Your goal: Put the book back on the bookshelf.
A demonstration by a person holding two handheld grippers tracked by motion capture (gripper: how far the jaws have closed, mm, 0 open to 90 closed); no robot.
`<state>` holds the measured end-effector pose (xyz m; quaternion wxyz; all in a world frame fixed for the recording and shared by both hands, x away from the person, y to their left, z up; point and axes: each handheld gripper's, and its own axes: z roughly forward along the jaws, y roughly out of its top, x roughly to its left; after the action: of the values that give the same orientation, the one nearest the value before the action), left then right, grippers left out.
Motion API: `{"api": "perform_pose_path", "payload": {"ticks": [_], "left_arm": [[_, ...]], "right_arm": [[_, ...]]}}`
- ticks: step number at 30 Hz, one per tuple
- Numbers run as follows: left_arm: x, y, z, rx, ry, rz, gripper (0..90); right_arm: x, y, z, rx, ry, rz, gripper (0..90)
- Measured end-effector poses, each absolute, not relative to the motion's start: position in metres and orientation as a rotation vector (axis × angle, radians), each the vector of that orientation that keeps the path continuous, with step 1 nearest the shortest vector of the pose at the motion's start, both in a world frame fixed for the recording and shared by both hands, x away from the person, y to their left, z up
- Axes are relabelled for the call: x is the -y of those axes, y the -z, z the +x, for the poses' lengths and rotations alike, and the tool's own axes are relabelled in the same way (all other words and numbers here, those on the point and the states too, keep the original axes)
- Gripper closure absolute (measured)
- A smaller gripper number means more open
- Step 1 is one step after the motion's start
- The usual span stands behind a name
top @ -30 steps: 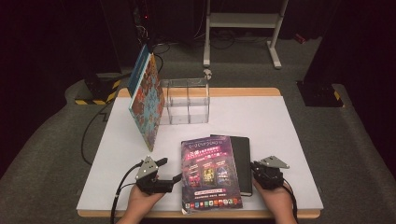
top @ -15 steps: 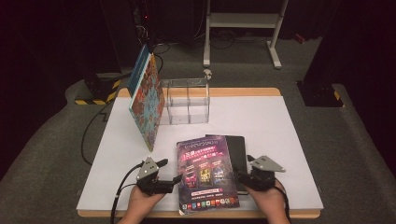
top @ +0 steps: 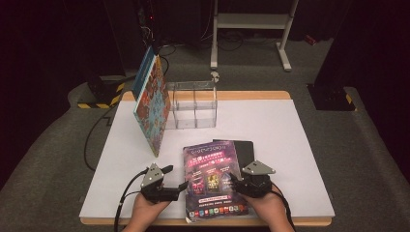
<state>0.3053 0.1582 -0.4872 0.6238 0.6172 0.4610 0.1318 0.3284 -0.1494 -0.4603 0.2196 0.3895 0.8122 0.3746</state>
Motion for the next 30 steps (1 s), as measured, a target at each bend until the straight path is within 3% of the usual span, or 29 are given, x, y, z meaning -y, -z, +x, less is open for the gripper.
{"api": "perform_pose_path", "payload": {"ticks": [9,13,19,23,30], "left_arm": [[-0.157,0.489,0.306,-1.071,-0.303,1.431,16.1],[-0.148,0.488,0.306,-1.083,-0.209,1.424,18.5],[-0.121,0.497,0.314,-1.151,-0.197,1.496,16.5],[-0.122,0.496,0.324,-1.209,-0.087,1.468,16.1],[-0.118,0.496,0.327,-1.226,-0.048,1.473,13.7]], "right_arm": [[0.168,0.462,0.327,-2.201,-1.041,1.124,40.5],[0.173,0.461,0.325,-2.186,-1.025,1.124,40.5],[0.172,0.463,0.321,-2.153,-1.029,1.106,40.3],[0.177,0.466,0.32,-2.142,-1.079,1.116,35.5],[0.181,0.467,0.324,-2.177,-1.15,1.12,34.0]]}}
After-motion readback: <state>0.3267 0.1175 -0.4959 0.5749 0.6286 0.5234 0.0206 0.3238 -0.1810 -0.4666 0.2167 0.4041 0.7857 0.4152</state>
